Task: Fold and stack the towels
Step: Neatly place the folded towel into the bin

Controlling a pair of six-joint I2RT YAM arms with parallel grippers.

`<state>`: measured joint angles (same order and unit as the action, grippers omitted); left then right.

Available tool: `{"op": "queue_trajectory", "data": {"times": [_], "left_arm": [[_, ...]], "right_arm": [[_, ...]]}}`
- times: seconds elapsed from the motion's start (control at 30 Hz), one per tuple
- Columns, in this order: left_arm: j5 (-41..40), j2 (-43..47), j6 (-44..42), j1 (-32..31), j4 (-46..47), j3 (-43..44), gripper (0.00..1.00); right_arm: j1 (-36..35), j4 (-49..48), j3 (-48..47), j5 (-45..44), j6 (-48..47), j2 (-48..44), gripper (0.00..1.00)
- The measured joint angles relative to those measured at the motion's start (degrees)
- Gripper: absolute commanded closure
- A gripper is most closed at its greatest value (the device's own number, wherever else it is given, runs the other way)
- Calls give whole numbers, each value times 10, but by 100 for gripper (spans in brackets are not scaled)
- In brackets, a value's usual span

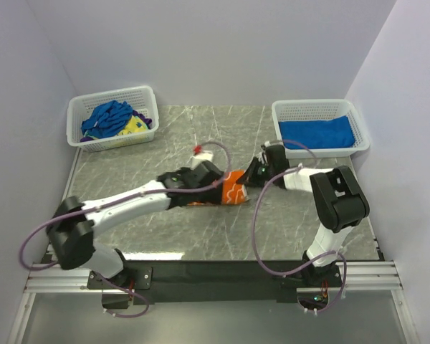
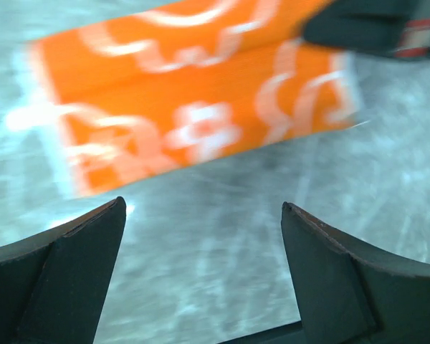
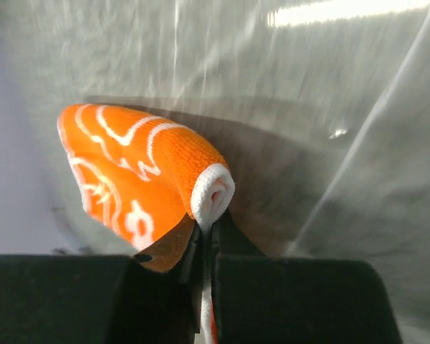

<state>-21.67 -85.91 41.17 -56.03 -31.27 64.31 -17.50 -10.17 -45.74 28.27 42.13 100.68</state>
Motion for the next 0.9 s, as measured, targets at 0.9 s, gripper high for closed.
{"op": "queue_trajectory", "data": {"times": [0.9], "left_arm": [[13,167,-131,348,7,-133,1]], "right_arm": [[94,630,-769,-409,-540,184,100]]}}
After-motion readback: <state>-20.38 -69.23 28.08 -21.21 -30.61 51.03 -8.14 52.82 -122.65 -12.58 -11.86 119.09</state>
